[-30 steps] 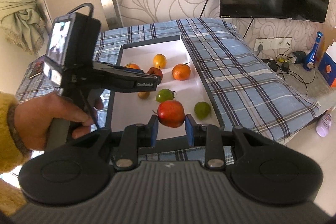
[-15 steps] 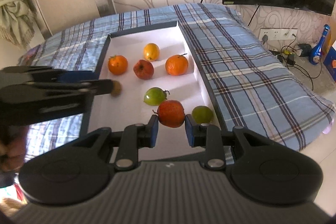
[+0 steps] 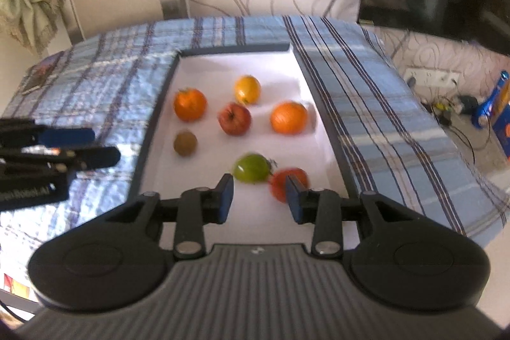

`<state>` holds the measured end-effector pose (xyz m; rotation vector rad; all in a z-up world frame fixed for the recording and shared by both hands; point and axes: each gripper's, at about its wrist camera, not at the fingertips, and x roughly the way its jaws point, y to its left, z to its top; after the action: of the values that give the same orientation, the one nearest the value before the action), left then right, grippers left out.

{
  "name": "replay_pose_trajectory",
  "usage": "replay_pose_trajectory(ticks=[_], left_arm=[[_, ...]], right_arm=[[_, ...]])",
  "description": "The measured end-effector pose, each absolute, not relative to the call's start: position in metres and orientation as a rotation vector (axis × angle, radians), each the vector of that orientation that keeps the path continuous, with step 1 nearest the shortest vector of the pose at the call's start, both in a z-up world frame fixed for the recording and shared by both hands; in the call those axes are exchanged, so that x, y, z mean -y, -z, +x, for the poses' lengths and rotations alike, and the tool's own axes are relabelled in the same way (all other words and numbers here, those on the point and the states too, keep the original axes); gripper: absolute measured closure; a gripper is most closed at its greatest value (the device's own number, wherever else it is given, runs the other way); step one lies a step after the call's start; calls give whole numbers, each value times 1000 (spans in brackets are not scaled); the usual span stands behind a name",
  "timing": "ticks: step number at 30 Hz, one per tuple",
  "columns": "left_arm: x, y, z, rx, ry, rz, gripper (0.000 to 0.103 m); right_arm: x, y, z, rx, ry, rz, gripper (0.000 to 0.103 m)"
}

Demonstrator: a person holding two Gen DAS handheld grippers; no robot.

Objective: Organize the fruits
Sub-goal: 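Grasp a tangerine with the left gripper while the right gripper grasps a small brown kiwi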

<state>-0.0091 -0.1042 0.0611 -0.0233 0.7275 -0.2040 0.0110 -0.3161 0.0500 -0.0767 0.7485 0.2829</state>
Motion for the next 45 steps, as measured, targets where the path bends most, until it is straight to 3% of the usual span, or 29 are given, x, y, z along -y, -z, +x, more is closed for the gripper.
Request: replay_pose_trajectory(ticks=[12,28,31,34,45], left_arm=[[34,-52,-27,-733,43,-61,54],[-10,-19,3,-760,39,-33,54],[-12,-14,8,-754,54,-36,57],[-16,-15,8,-751,59,-36,67],[-36,-14,-13,-754,45,-39,67]], right_arm=[[247,-74,10,-694,-496,-129,64],[174,-44,31,-828,-580,-151,65],[166,-42,31,-839,-585,-157,65],[157,-42,32,-842,-590,-160,65],[122,-30,43,-851,-587,-205,65]])
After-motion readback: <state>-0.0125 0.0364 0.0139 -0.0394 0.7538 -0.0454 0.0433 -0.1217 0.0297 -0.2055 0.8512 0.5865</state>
